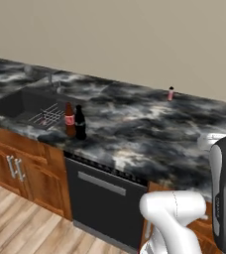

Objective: Place the large bottle from the dining counter next to the other large bottle outside the sink, and place the small bottle from the dining counter next to the other small bottle inside the sink.

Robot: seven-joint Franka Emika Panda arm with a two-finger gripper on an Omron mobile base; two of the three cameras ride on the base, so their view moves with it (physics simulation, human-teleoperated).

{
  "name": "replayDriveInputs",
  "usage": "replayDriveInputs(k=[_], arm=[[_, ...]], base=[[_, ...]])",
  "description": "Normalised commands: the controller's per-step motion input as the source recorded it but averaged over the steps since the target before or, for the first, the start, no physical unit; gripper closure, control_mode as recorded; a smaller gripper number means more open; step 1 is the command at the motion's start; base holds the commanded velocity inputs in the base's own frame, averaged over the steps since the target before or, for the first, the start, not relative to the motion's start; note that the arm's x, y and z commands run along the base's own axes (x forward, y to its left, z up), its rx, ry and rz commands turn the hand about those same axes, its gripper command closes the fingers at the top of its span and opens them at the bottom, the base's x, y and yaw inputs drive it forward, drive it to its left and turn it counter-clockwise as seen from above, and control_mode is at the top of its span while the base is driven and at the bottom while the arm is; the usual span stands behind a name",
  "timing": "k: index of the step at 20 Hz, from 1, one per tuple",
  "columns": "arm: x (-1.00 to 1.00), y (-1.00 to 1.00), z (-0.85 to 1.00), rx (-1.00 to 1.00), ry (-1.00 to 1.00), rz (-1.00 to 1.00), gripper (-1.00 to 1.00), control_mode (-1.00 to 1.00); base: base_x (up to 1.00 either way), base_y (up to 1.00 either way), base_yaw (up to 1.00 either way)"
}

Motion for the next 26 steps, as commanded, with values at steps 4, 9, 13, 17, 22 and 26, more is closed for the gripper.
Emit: replayDriveInputs(k=[4,9,13,17,22,26], arm=[[0.0,0.0,0.0,0.0,0.0,0.0,-1.0,1.0],[0.0,0.0,0.0,0.0,0.0,0.0,-1.0,1.0],[0.0,0.0,0.0,0.0,0.0,0.0,-1.0,1.0],[0.0,0.0,0.0,0.0,0.0,0.0,-1.0,1.0],[0.0,0.0,0.0,0.0,0.0,0.0,-1.0,1.0],[0.0,0.0,0.0,0.0,0.0,0.0,-1.0,1.0]], base=[[0.0,-0.38,0.39],[0.0,-0.28,0.44],[0.0,-0.3,0.43],[0.0,-0.35,0.4],[0.0,-0.44,0.35],[0.0,-0.43,0.35]])
